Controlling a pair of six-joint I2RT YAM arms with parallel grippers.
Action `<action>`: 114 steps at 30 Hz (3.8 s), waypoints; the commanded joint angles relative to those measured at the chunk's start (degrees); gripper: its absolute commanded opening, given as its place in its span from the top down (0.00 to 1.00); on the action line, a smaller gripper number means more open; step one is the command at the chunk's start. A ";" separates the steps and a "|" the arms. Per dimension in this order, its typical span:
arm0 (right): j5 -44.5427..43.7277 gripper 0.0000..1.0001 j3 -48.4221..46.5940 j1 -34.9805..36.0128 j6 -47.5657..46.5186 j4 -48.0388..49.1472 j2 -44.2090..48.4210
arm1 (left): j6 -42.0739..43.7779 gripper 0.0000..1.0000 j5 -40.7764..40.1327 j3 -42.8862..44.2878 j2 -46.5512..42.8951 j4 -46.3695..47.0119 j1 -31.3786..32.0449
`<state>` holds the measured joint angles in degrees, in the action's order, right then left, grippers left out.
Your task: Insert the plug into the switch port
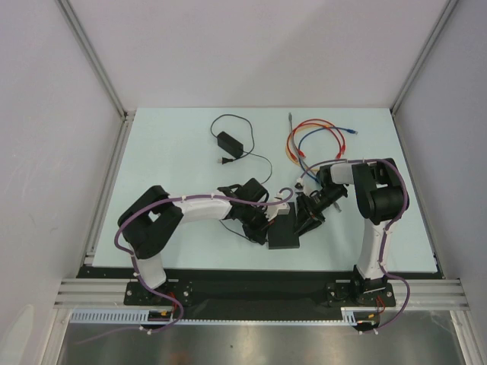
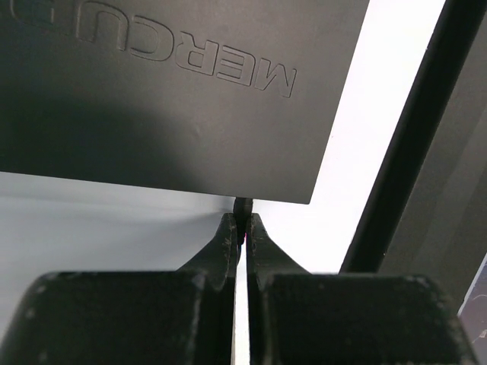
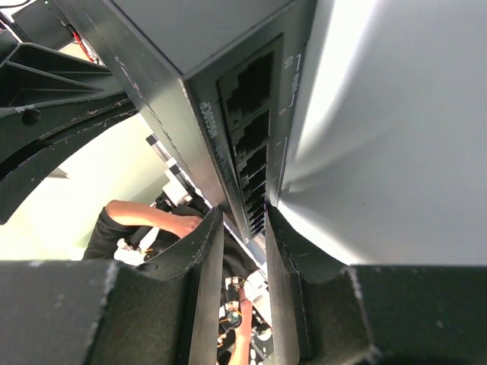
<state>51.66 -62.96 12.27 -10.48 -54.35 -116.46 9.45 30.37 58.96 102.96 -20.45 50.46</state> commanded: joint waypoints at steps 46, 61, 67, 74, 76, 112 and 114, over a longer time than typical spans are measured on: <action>0.91 0.53 -9.03 17.08 26.75 29.66 -4.92 | 40.02 0.63 5.04 -4.92 -9.97 -16.80 -23.99; 0.81 0.40 -7.44 24.20 29.63 41.14 -7.37 | 31.95 0.61 0.40 1.32 -2.34 -9.62 -29.98; 0.46 0.36 -12.97 24.99 35.09 46.96 -10.89 | 28.25 0.62 3.98 4.40 0.75 -7.68 -31.64; -1.73 0.33 -13.60 21.06 30.53 41.62 -7.12 | 28.52 0.59 6.10 6.87 -0.02 -10.75 -35.16; -2.43 0.32 -12.55 19.11 25.81 36.52 -3.87 | 28.26 0.58 6.98 6.96 -1.87 -12.07 -35.78; -51.31 0.59 -9.46 -3.83 -1.30 12.95 10.82 | 10.76 0.42 10.32 15.57 -22.18 -3.99 -37.10; -51.13 0.60 -9.64 -4.01 -1.38 13.04 9.69 | 10.67 0.41 10.24 16.10 -22.01 -4.16 -37.10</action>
<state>1.89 -72.34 8.47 -10.52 -43.18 -105.69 20.97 39.20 71.79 83.11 -26.06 13.74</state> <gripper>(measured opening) 0.402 0.584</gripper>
